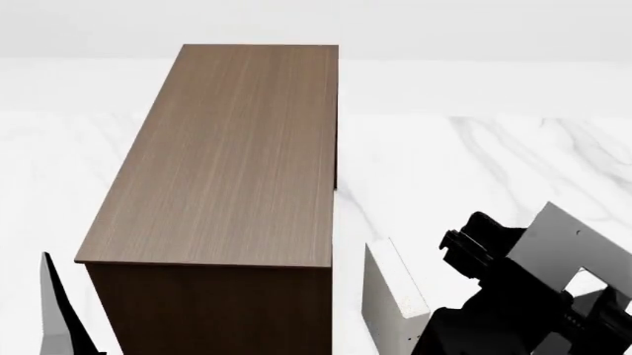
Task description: Pick up the book in the middle and place it on the cabinet shelf.
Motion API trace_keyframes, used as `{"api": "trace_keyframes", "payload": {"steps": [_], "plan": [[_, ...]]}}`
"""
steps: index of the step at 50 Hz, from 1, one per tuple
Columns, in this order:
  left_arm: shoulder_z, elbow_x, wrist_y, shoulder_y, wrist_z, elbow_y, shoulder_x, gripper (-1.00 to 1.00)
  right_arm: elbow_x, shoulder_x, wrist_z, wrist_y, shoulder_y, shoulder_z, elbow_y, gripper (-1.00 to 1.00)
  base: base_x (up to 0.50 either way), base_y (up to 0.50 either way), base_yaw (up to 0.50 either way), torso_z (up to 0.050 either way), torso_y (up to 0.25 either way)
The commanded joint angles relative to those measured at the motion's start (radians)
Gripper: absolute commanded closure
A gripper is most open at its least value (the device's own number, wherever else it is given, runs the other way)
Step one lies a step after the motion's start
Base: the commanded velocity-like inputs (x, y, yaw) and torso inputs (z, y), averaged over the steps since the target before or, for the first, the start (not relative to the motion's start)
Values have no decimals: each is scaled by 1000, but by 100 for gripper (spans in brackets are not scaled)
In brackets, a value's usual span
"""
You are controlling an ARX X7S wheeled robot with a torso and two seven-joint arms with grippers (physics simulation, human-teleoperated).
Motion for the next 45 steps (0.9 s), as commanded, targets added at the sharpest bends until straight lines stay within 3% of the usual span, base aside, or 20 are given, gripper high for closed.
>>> {"api": "trace_keyframes", "payload": {"steps": [1,45], "plan": [[-14,18,14,0,21,-7,13,-100,31,-13,19,6,3,22,37,-100,0,0,0,0,0],[5,9,2,-2,3,-9,-5,-100,46,24,-3,-196,77,-45,385,-100,0,0,0,0,0]]}}
